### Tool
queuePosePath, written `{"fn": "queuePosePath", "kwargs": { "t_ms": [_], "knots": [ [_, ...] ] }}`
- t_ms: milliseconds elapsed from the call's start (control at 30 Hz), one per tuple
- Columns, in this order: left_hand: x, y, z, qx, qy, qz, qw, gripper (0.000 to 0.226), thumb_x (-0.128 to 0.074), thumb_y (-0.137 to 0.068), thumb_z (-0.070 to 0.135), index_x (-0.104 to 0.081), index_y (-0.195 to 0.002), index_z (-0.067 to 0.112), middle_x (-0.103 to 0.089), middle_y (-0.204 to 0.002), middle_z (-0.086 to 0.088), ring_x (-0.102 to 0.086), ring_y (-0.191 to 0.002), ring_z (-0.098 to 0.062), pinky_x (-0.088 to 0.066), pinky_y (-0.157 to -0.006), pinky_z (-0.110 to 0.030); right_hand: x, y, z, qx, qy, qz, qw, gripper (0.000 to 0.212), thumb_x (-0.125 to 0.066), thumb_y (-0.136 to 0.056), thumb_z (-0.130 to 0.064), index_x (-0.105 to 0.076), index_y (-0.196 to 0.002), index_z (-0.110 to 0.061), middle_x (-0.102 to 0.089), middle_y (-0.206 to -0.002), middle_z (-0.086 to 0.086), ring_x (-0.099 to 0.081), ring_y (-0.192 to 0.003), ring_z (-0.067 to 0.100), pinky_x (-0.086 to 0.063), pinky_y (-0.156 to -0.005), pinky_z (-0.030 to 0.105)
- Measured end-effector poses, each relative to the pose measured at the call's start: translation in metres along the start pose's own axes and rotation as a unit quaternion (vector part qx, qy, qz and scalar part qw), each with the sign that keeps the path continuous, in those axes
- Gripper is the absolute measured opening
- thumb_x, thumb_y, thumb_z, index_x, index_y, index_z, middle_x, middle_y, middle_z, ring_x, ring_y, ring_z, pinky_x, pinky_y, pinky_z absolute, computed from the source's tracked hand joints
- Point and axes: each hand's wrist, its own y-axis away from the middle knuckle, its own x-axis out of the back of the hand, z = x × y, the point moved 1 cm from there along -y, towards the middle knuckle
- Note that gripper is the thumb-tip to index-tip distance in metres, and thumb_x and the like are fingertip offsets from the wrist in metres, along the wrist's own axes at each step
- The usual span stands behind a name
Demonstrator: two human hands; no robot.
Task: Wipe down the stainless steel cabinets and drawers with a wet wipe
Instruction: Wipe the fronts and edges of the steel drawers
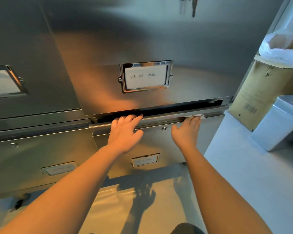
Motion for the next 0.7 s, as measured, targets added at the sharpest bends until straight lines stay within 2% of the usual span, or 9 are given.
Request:
{"fn": "queuePosePath", "kwargs": {
  "t_ms": [167, 367, 567, 700],
  "knots": [
    [-0.001, 0.0, 0.002, 0.005, 0.015, 0.014, 1.0, 0.069, -0.029, -0.079, 0.042, -0.04, -0.147, 0.033, -0.048, -0.143, 0.005, -0.037, -0.129, -0.017, -0.014, -0.112, -0.037, -0.019, 0.013, -0.009, 0.071, 0.054, -0.017, 0.996, 0.086, -0.047, -0.091, -0.041, -0.005, -0.152, 0.004, 0.0, -0.159, 0.027, 0.005, -0.148, 0.037, 0.003, -0.12, 0.042],
    [-0.002, 0.001, 0.0, 0.006, 0.019, 0.019, 1.0, 0.07, -0.032, -0.078, 0.039, -0.041, -0.147, 0.032, -0.05, -0.141, 0.005, -0.037, -0.128, -0.017, -0.015, -0.109, -0.036, 0.044, -0.05, 0.064, -0.014, 0.065, 0.015, 0.998, 0.085, -0.049, -0.094, -0.038, -0.006, -0.151, 0.007, -0.003, -0.159, 0.028, 0.001, -0.148, 0.037, -0.006, -0.121, 0.044],
    [0.0, 0.006, 0.004, -0.007, 0.015, 0.033, 0.999, 0.082, -0.022, -0.069, 0.049, -0.046, -0.145, 0.028, -0.052, -0.138, 0.002, -0.04, -0.126, -0.018, -0.018, -0.11, -0.04, 0.012, -0.028, 0.044, 0.029, 0.041, 0.0, 0.999, 0.087, -0.05, -0.092, -0.039, -0.004, -0.151, 0.007, 0.003, -0.158, 0.029, 0.005, -0.148, 0.037, 0.001, -0.12, 0.039],
    [0.002, 0.007, 0.005, -0.004, 0.02, 0.029, 0.999, 0.084, -0.021, -0.068, 0.05, -0.046, -0.145, 0.028, -0.051, -0.139, 0.002, -0.04, -0.127, -0.018, -0.017, -0.111, -0.04, 0.045, -0.055, 0.074, -0.002, 0.021, 0.035, 0.999, 0.081, -0.051, -0.091, -0.033, -0.011, -0.151, 0.005, -0.006, -0.159, 0.026, -0.001, -0.148, 0.037, -0.008, -0.122, 0.043]
  ]
}}
